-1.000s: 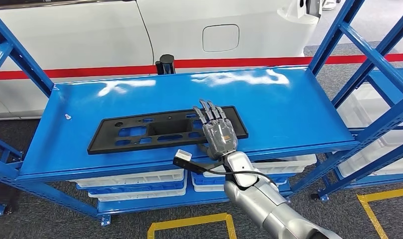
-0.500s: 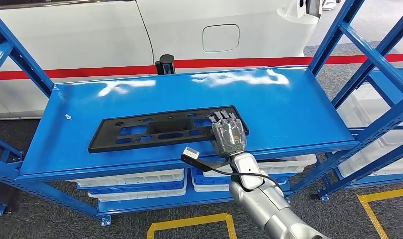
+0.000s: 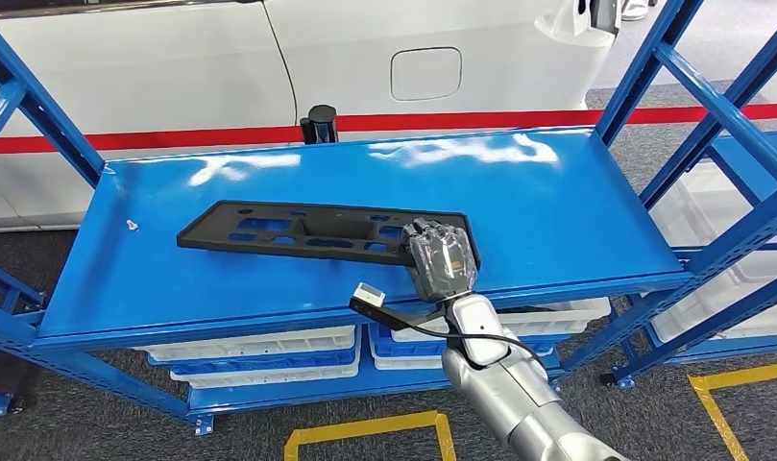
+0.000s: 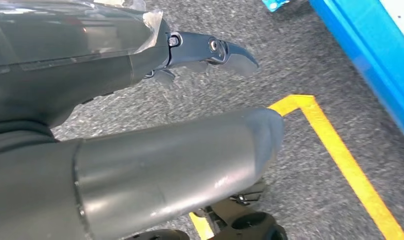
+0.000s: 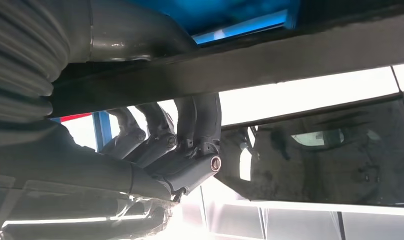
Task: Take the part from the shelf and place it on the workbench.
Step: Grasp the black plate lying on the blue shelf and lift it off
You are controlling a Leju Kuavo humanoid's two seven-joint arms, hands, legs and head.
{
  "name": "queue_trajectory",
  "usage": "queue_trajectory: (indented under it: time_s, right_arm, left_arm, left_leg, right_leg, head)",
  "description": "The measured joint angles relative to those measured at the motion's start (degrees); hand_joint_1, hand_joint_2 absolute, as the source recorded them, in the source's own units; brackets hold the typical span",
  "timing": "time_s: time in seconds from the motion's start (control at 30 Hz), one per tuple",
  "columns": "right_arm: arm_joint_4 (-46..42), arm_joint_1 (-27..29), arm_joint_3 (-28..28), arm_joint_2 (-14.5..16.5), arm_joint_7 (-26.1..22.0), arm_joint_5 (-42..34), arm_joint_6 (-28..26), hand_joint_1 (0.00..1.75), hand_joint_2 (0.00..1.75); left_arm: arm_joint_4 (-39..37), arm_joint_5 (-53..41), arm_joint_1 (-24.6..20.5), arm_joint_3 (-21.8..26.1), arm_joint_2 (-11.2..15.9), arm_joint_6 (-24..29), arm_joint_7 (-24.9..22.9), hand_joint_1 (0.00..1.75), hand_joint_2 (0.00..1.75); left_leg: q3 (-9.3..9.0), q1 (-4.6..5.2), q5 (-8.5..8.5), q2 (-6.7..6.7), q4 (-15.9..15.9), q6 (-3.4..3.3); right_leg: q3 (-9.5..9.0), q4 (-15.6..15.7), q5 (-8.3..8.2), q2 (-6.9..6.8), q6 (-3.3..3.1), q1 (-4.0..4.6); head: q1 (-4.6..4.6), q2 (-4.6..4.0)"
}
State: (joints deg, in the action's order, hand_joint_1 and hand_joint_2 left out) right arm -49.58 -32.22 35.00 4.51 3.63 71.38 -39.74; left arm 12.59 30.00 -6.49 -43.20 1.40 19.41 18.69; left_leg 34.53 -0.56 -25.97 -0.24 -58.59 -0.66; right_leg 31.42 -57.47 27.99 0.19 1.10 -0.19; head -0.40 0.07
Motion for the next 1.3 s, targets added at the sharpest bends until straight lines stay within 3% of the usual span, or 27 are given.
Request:
queue_trajectory:
  time_s: [0.03,0.57,0.73,0.9,1.2,1.3]
  right_arm:
    - [-0.03,0.0,-0.08,0.0,-0.1,-0.03,0.0,1.75,1.75]
    - [-0.96,0.36,-1.15,0.05,-2.63,-3.17,0.0,1.75,1.75]
    - [-3.29,0.8,-1.22,0.13,-6.39,-14.15,0.61,1.75,1.75]
    - [-12.03,2.28,-0.95,-0.55,-12.33,-29.61,1.2,1.75,1.75]
    - [-19.47,3.54,-0.41,-1.95,-13.63,-32.82,1.44,1.75,1.75]
    - [-21.83,4.14,-0.18,-2.4,-16.43,-43.3,4.84,1.75,1.75]
  left_arm:
    - [0.04,-0.01,0.0,0.0,0.01,0.03,0.24,0.0,1.75]
    - [0.17,-0.94,-0.03,0.07,0.07,2.38,-0.87,0.0,1.75]
    - [0.17,-0.93,-0.01,0.07,0.04,2.22,-2.01,0.0,1.75]
    - [0.17,-0.76,0.21,0.09,0.07,1.28,-1.99,0.0,1.75]
    - [0.17,-0.76,0.33,0.09,0.05,1.15,-1.95,0.0,1.75]
    - [0.17,-0.5,0.43,0.14,0.09,1.15,-1.96,0.0,1.75]
  left_leg:
    - [0.0,0.0,0.0,0.0,0.0,0.0]
    - [0.0,0.0,0.0,0.01,0.0,0.0]
    - [0.0,0.0,0.0,0.01,0.0,0.0]
    - [0.03,0.0,0.0,0.01,0.0,0.0]
    - [0.04,0.0,0.0,0.0,0.0,0.0]
    - [0.06,0.0,0.0,-0.02,0.0,0.0]
  right_leg:
    - [0.0,0.0,0.0,0.0,0.0,0.0]
    - [0.0,0.0,0.0,0.0,0.0,0.0]
    - [0.01,0.0,0.0,0.0,0.0,0.0]
    - [0.05,0.0,0.0,0.0,0.0,0.0]
    - [0.05,0.0,0.0,0.0,0.0,0.0]
    - [0.05,0.0,0.0,-0.01,0.0,0.0]
  head:
    - [0.0,0.01]
    - [0.0,0.0]
    - [0.0,0.0]
    - [0.0,0.01]
    - [-0.01,0.01]
    - [-0.01,0.0]
